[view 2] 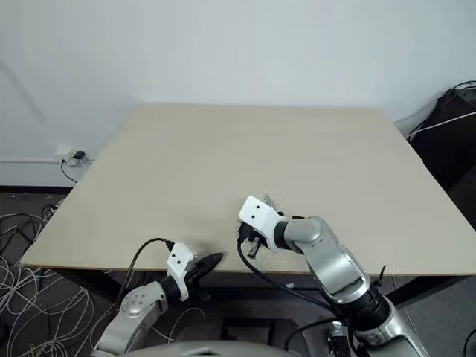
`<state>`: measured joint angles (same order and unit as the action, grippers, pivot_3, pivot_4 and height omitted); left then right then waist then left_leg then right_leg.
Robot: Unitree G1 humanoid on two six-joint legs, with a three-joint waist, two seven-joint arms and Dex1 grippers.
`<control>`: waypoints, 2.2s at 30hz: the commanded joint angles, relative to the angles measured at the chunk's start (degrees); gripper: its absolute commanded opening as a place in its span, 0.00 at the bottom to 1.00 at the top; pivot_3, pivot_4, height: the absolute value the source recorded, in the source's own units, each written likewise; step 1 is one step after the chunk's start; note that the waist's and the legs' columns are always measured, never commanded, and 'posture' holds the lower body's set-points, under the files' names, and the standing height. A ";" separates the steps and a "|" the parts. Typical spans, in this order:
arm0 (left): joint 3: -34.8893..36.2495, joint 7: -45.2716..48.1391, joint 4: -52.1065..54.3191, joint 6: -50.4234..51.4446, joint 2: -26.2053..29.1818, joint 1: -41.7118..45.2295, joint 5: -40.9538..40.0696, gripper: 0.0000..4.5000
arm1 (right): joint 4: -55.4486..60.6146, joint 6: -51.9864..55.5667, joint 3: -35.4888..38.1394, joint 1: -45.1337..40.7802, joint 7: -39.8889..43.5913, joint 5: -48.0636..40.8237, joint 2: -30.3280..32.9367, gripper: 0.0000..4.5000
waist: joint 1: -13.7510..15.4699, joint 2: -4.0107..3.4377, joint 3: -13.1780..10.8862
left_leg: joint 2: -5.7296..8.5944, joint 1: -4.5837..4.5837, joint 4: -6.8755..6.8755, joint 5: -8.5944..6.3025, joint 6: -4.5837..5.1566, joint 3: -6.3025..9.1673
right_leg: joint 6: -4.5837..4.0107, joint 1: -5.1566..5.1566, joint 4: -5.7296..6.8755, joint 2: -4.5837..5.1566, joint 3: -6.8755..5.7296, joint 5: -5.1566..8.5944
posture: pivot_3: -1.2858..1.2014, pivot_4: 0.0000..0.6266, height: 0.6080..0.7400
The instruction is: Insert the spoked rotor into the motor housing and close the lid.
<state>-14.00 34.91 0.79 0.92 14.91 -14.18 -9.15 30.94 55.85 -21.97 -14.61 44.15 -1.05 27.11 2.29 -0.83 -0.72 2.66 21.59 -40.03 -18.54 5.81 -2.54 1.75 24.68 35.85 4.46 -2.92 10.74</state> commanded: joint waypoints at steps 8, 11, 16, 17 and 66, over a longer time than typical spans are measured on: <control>0.39 0.69 2.32 -0.19 0.34 1.00 -0.53 0.00 | 0.30 -16.20 16.84 4.49 -11.96 -2.06 -2.65 0.00 | 0.01 0.01 0.00 | 0.00 -0.02 0.00 0.00 0.01 0.00 | 0.05 -0.04 -0.01 0.00 0.00 -0.01 | 0.52 0.00 1.00; 0.30 0.98 2.41 0.01 0.62 1.14 -0.49 0.00 | -6.03 -21.21 18.88 6.02 -19.73 2.27 -3.51 0.00 | 0.06 0.06 0.03 | 0.01 -0.03 0.00 0.01 -0.02 -0.02 | 0.06 -0.04 0.00 -0.02 0.01 -0.02 | 0.52 0.00 1.00; 0.04 1.52 2.32 0.48 0.88 1.92 -0.43 0.00 | -17.22 -29.24 13.28 7.69 -23.85 10.09 -1.11 0.00 | -0.20 -0.04 0.01 | 0.01 -0.02 0.01 0.15 -0.24 -0.04 | 0.02 -0.04 0.01 -0.03 0.03 0.00 | 0.52 0.00 1.00; 0.02 1.59 2.27 0.53 0.88 2.04 -0.40 0.00 | -18.72 -30.20 12.38 7.66 -23.93 10.95 -0.93 0.00 | -0.35 -0.05 0.01 | 0.01 -0.02 0.01 0.15 -0.25 -0.03 | 0.01 -0.04 0.01 -0.03 0.03 0.00 | 0.52 0.00 1.00; 1.12 1.29 2.86 0.61 1.53 0.92 -0.22 0.00 | -28.51 -33.57 4.20 8.51 -9.34 4.18 -5.14 0.00 | -0.51 -0.13 0.39 | -0.05 -0.21 0.01 0.03 -0.02 -0.02 | 0.01 -0.18 0.03 -0.06 0.07 0.00 | 0.52 0.00 1.00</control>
<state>-13.34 36.30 0.92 2.15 16.23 -13.58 -9.13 1.93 20.64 -18.07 -7.19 33.75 3.79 21.08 1.78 -0.96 -0.33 2.60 21.36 -40.03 -18.52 5.78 -2.56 1.77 24.48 35.89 4.40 -2.85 10.74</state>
